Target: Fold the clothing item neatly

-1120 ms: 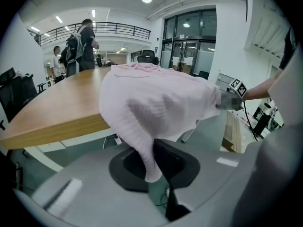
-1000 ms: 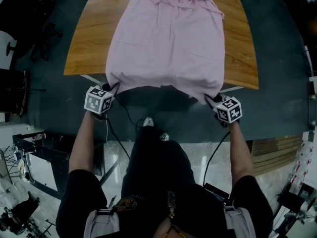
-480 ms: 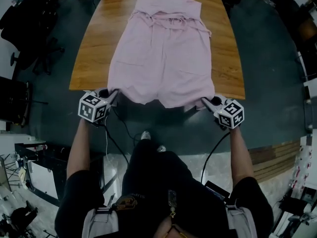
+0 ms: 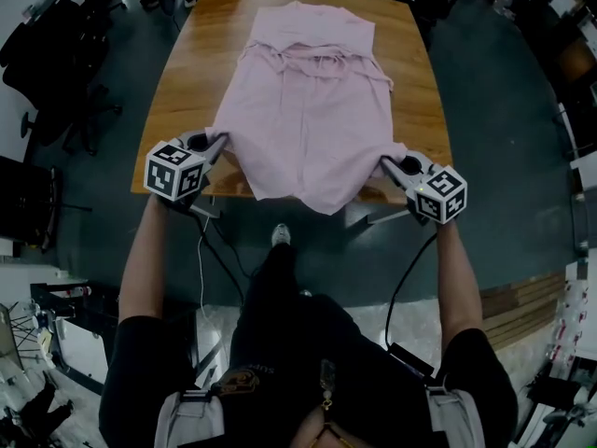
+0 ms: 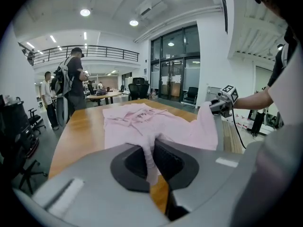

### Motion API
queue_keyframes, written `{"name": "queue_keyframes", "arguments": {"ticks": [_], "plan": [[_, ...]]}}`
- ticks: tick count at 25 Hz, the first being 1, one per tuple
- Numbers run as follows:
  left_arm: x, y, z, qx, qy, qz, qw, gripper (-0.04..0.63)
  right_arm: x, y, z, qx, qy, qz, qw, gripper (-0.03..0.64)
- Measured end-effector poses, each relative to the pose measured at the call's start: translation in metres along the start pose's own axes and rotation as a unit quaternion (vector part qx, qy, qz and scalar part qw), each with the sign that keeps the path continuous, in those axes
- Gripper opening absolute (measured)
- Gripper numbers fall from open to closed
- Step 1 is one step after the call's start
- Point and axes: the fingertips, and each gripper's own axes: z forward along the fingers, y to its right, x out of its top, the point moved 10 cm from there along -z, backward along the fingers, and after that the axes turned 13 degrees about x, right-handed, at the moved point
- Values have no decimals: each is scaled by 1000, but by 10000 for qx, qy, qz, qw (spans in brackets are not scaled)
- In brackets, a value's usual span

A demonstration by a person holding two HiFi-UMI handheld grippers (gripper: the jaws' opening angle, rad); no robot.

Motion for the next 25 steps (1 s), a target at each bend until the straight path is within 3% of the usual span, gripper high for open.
{"name": "queue_keyframes", "arguments": {"ticks": [7,12,20,25], "plan": [[36,-58,69,127,-271,-128,9995,15,24,75,24,-608,-68,389,9974,12],[34,-99,132,120,-808,-384,9959,14,23,131,40,-1093,-277,767,9907,12],[15,-130,213,140,-1571,-831,9840,14,0,194,64,-1783,-717,1583,9685,12],[-2,-133,240,359,-1999,-681,9768,15,-21,217,83,-2040,-1149,1910,9533,12]]}}
